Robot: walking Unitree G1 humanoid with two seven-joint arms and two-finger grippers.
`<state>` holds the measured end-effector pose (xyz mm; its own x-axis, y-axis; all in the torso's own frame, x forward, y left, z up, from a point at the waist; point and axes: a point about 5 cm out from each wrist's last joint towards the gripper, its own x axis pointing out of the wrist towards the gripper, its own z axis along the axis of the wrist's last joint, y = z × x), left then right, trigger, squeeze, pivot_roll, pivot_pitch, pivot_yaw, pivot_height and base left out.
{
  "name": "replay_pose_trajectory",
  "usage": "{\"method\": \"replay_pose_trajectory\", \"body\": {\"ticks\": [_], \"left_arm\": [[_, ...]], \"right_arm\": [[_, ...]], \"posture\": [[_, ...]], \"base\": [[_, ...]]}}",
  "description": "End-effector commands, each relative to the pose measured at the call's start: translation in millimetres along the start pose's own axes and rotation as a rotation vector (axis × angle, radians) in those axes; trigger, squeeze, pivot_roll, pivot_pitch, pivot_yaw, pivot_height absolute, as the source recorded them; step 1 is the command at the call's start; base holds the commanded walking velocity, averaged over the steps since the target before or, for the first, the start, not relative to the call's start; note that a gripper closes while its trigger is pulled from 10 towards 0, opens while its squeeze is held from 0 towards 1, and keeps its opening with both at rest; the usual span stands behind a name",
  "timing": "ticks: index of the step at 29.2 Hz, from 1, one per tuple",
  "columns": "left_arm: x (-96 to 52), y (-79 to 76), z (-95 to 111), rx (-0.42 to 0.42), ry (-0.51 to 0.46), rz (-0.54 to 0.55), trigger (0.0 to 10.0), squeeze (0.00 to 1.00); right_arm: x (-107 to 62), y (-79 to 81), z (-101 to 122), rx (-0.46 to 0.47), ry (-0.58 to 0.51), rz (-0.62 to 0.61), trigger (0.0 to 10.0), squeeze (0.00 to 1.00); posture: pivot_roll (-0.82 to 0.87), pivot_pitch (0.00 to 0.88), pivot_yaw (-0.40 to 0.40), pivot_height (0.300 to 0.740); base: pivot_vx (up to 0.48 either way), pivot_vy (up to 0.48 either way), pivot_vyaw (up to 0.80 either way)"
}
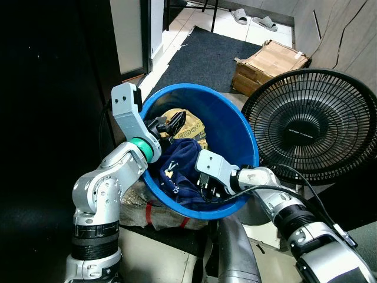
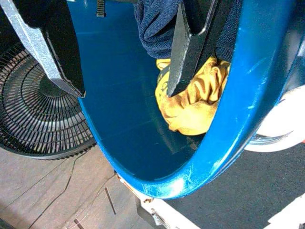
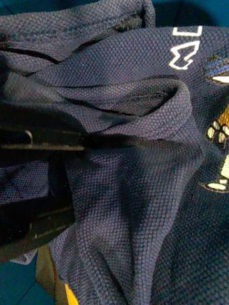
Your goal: Clothes washing
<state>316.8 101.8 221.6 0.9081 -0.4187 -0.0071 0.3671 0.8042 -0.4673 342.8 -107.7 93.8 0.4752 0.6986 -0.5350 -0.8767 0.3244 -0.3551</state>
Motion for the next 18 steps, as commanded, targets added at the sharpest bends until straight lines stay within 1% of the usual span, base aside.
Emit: {"method": "replay_pose_trajectory", "body": {"ticks": [1,2,4,5,6,7,8,10,13,15,16,17,18], "left_arm": [[-2.9,16.1,-1.7,-0.008,0.003,0.079,10.0,0.00],[-3.3,15.8,-1.4,-0.008,0.002,0.078,10.0,0.00],[-3.9,15.2,-0.9,-0.009,-0.001,0.077,10.0,0.00],[-4.2,15.1,-0.7,-0.010,-0.002,0.077,10.0,0.00],[-4.3,15.6,-0.7,-0.011,-0.001,0.078,10.0,0.00],[-4.3,16.0,-0.9,-0.011,0.000,0.078,10.0,0.00],[-4.0,16.2,-1.2,-0.011,0.002,0.078,10.0,0.00],[-3.1,15.8,-1.8,-0.011,0.004,0.076,10.0,0.00],[-1.1,14.1,-2.1,-0.012,0.005,0.070,10.0,0.00],[0.0,13.1,-2.0,-0.012,0.004,0.068,10.0,0.00],[0.0,13.1,-2.0,-0.012,0.004,0.068,10.0,0.00],[0.0,13.0,-1.9,-0.012,0.004,0.067,10.0,0.00],[0.0,13.0,-1.9,-0.012,0.004,0.067,10.0,0.00]], "right_arm": [[0.0,31.8,-44.7,0.150,0.120,0.072,0.0,0.00],[-1.2,20.4,-35.2,0.214,0.044,0.000,0.0,0.00],[-5.0,2.8,-20.9,0.315,-0.076,-0.105,0.0,0.00],[-9.5,-9.6,-9.8,0.373,-0.167,-0.168,0.0,0.00],[-20.7,-31.7,11.4,0.451,-0.331,-0.273,0.0,0.00],[-26.9,-40.9,20.6,0.478,-0.401,-0.316,0.0,0.00],[-36.2,-52.5,33.9,0.496,-0.493,-0.365,0.0,0.00],[-50.6,-67.0,54.6,0.514,-0.626,-0.415,0.0,0.00],[-65.8,-79.8,82.2,0.505,-0.763,-0.442,0.0,0.00],[-72.0,-84.5,95.9,0.482,-0.813,-0.451,0.0,0.00],[-72.0,-84.5,95.9,0.482,-0.813,-0.451,0.0,0.00],[-74.7,-86.1,103.3,0.471,-0.839,-0.446,0.0,0.00],[-74.7,-86.1,103.3,0.471,-0.839,-0.446,0.0,0.00]], "posture": [[0.09,0.164,-0.065,0.371],[0.09,0.165,-0.067,0.371],[0.09,0.166,-0.067,0.371],[0.09,0.167,-0.065,0.371],[0.09,0.167,-0.062,0.371],[0.09,0.167,-0.062,0.371],[0.08,0.167,-0.058,0.371],[0.08,0.164,-0.057,0.371],[0.08,0.161,-0.057,0.371],[0.08,0.159,-0.058,0.371],[0.08,0.159,-0.058,0.371],[0.08,0.158,-0.059,0.371],[0.08,0.158,-0.059,0.371]], "base": [[0.000,0.000,0.00],[0.000,0.000,0.00],[0.000,0.000,0.00],[0.000,0.000,0.00],[0.000,0.000,0.00],[0.000,0.000,0.00],[0.000,0.000,0.00],[0.000,0.000,0.00],[0.000,0.000,0.00],[0.000,0.000,0.00],[0.000,0.000,0.00],[0.000,0.000,0.00],[0.000,0.000,0.00]]}}
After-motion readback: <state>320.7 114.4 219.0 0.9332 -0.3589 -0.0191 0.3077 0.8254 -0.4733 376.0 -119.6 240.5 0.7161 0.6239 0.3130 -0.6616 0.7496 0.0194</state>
